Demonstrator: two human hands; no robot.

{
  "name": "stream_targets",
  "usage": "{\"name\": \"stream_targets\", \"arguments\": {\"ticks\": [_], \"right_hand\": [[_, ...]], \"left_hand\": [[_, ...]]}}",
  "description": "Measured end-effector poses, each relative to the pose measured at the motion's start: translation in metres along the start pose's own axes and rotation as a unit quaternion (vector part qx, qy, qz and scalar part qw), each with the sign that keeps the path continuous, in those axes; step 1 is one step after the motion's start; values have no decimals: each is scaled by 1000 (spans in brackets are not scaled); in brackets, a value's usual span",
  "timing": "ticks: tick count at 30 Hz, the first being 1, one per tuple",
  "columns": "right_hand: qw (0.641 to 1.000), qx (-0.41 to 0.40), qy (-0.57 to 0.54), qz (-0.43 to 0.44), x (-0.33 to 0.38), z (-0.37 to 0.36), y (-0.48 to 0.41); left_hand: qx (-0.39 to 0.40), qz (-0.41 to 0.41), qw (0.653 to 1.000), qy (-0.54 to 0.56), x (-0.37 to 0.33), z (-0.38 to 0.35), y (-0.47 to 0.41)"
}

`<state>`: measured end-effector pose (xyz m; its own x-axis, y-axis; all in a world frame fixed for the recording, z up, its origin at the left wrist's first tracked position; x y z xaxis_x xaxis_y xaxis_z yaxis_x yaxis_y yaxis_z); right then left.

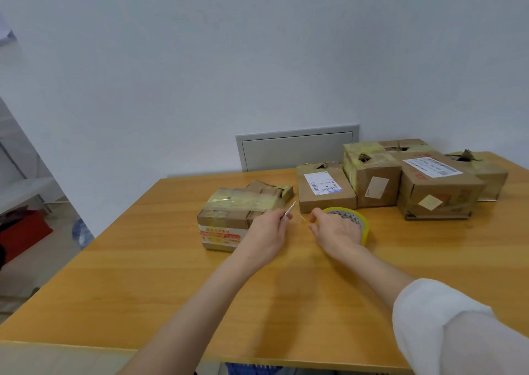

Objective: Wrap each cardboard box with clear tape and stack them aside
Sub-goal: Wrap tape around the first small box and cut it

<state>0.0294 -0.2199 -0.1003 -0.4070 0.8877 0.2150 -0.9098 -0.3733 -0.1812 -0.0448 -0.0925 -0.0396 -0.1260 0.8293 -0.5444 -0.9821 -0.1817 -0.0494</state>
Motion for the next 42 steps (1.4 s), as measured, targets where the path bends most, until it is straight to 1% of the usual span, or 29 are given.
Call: {"name": "stream_targets", "arguments": {"ticks": [2,5,8,13,15,21,25,35,39,42], "right_hand": [[1000,5,1,-1,0,-3,-1],[1000,5,5,-6,0,-3,-2],[1000,1,1,-14,0,-3,-3],[999,-11,-8,-30,0,-1,-3],[999,-21,-13,-39,-1,1,-4],[998,-31,-26,-41,-2,2,-5],[998,-34,-24,-41,-2,2,-5],[998,-41,-23,-37,-3,3,-6],[998,-42,-20,-34,-3,2,-6],[998,-44,-19,-29,-2,2,-6]], "left_hand": [[-19,9,1000,-8,11,-7,6],[-40,46,995,-75,23,-20,7],[-51,76,990,-106,24,-25,4],[-88,36,987,-134,8,-28,-1],[-90,36,986,-133,8,-32,-5],[-108,14,991,-78,13,-32,1],[-120,8,989,-86,14,-31,5],[-104,25,989,-98,14,-37,-1],[-114,24,989,-90,12,-34,2],[-109,37,989,-92,17,-33,1]]}}
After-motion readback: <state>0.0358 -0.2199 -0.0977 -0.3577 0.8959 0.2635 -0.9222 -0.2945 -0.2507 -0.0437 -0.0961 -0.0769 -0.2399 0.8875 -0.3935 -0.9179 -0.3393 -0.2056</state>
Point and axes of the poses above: each hand's wrist, its own y-axis away from the middle knuckle, its own z-axis out of the back of the hand, x = y × z, the point moved 8 cm from there along -y, towards the middle knuckle, and after that the axes turned 15 degrees about z, right-handed, at the moved point
